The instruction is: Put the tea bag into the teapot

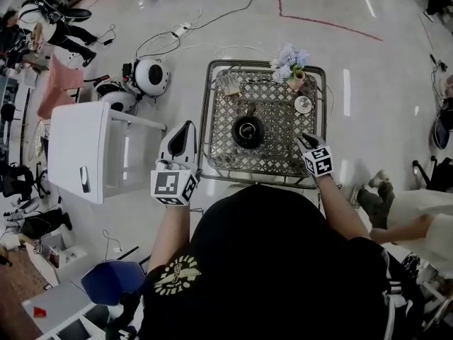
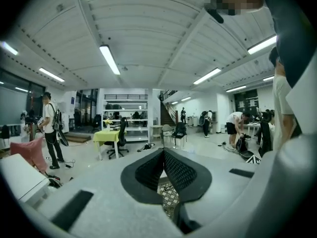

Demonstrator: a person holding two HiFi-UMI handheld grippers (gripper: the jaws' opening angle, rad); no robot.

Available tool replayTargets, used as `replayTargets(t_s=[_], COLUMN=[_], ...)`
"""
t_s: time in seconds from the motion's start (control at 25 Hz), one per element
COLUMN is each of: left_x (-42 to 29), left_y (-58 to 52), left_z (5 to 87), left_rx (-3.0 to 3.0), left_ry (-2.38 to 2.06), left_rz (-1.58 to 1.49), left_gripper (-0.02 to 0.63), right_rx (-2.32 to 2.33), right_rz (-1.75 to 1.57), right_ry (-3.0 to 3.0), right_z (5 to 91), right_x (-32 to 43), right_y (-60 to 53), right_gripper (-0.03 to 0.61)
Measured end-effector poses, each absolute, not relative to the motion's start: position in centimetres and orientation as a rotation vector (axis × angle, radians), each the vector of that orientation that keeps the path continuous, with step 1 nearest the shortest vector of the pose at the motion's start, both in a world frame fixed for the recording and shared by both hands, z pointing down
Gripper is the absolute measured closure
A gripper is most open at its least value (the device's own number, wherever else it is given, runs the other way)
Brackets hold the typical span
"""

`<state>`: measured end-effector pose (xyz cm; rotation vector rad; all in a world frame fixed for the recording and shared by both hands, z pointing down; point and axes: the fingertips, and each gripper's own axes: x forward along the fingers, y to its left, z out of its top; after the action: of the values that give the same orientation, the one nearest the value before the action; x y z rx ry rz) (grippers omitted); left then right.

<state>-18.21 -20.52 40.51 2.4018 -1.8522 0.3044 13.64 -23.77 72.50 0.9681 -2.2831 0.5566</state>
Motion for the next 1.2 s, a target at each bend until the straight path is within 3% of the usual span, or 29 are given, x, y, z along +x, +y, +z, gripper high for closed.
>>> replayTargets(t_s=[0.52,0.64,0.68,1.2], left_x=[-17.0,-17.6,-17.6,-16.0], left_y=[-20.3,-20.0,-20.0,-21.0], left_z=[39.8,40.0,40.1,40.5], left_rx=[2.464,2.447,2.446,2.492], left_ry=[-1.790,-1.793,-1.791,-1.733], left_rz=[0.377,0.411,0.418,0.398], left_gripper=[0.618,0.618,0.618,0.618], right_rx=[0.946,0.943,0.918,0.817], right_rz=[0.756,0.756,0.741,0.658], right_ry=[-2.023,-2.009,-2.016,-2.077], right_z=[83.5,84.1,84.2,82.8], right_x=[16.0,16.0,15.8,14.0], right_y=[-21.0,-21.0,-20.8,-19.7], right_gripper=[0.502,0.516,0.569,0.569])
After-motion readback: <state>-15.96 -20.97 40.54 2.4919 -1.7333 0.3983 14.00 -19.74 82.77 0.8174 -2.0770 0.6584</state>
